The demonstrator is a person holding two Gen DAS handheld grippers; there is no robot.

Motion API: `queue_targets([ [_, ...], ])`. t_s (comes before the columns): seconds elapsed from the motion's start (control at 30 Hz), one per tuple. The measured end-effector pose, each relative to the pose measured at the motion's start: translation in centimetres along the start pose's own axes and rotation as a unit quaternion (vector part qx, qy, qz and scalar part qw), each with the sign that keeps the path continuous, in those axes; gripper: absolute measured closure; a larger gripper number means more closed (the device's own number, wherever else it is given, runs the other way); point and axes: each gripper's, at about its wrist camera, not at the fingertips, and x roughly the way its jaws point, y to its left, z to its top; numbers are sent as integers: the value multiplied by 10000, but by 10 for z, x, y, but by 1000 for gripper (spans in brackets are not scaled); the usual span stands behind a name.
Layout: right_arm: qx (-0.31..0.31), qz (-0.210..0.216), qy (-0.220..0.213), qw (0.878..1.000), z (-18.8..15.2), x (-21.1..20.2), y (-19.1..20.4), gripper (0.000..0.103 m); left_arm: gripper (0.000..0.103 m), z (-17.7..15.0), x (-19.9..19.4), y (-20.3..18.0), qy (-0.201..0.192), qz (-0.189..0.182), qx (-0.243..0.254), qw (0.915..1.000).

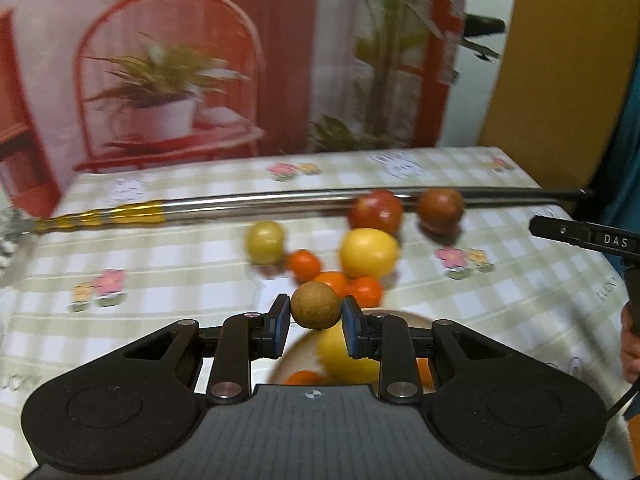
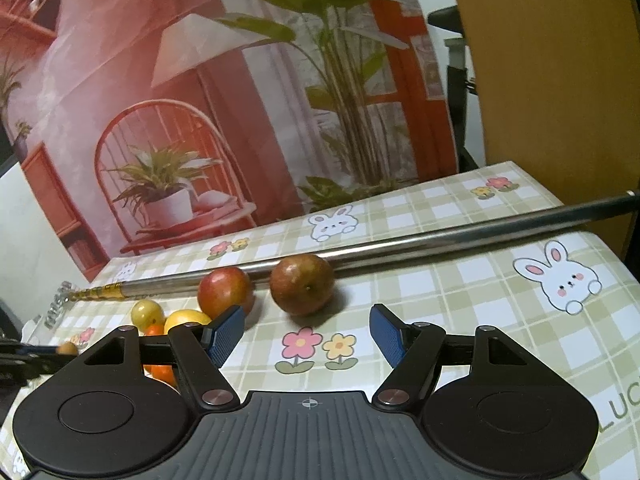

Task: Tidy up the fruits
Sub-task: 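Grasp a red apple with the right gripper while the left lifts the kiwi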

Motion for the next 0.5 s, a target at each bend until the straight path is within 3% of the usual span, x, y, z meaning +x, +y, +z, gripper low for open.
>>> queue_targets([
  [0.33, -1163, -5, -213, 9930, 0, 23, 25, 35, 74, -19, -10, 34, -182, 224, -651, 9975],
  [0.43, -1274, 81, -509, 9905, 3, 32, 25, 25, 74, -23, -10, 39, -217, 234, -770, 9965],
  [0.5, -1240, 74, -624, 9903, 5, 41, 20, 23, 74, -24, -9, 41, -250, 199, -856, 9958],
])
